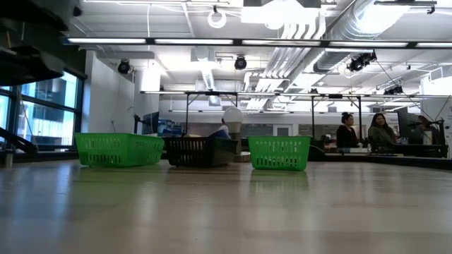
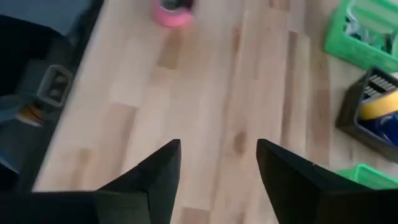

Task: Pick and place Stapler, Stapler remover, tape
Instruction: Put the pink tape into the black bin

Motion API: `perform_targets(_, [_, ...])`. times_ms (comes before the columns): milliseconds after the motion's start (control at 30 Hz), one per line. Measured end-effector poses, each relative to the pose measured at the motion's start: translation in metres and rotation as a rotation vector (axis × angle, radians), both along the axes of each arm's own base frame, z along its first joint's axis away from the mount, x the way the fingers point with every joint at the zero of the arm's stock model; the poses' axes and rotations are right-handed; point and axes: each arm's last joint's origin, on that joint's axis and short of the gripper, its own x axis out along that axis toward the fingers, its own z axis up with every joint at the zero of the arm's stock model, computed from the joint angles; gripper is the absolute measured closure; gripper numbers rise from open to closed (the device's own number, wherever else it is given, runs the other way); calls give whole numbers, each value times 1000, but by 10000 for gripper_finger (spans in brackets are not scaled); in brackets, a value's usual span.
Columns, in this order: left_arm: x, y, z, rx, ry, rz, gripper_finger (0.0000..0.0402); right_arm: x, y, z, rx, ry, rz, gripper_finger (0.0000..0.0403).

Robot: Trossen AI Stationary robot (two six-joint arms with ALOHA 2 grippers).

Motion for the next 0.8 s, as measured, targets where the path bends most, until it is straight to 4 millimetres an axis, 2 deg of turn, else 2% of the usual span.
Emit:
perform_targets(67, [1,3,1,37,-9,-4,369,-12,17,8,10,-32,21,210])
perform_targets(167, [12,7,13,76,-45,-45,370,-36,39,29,43,-114,38,224])
perform_targets(267, [20,17,32,187,-23,-89,371,-62,55,50,72,-188,61,238])
perform_targets(367, [34,34,60,309,-10,-108,371,-90,64,68,64,-271,94,250])
perform_targets(467, [51,56,93,414,1,-134,371,-115,66,83,45,-349,101,257])
perform_targets(633, [82,100,150,477,-52,-194,371,-147,64,102,12,-480,67,260])
perform_targets(800, [105,161,195,458,-117,-182,371,-168,60,112,-20,-540,59,261])
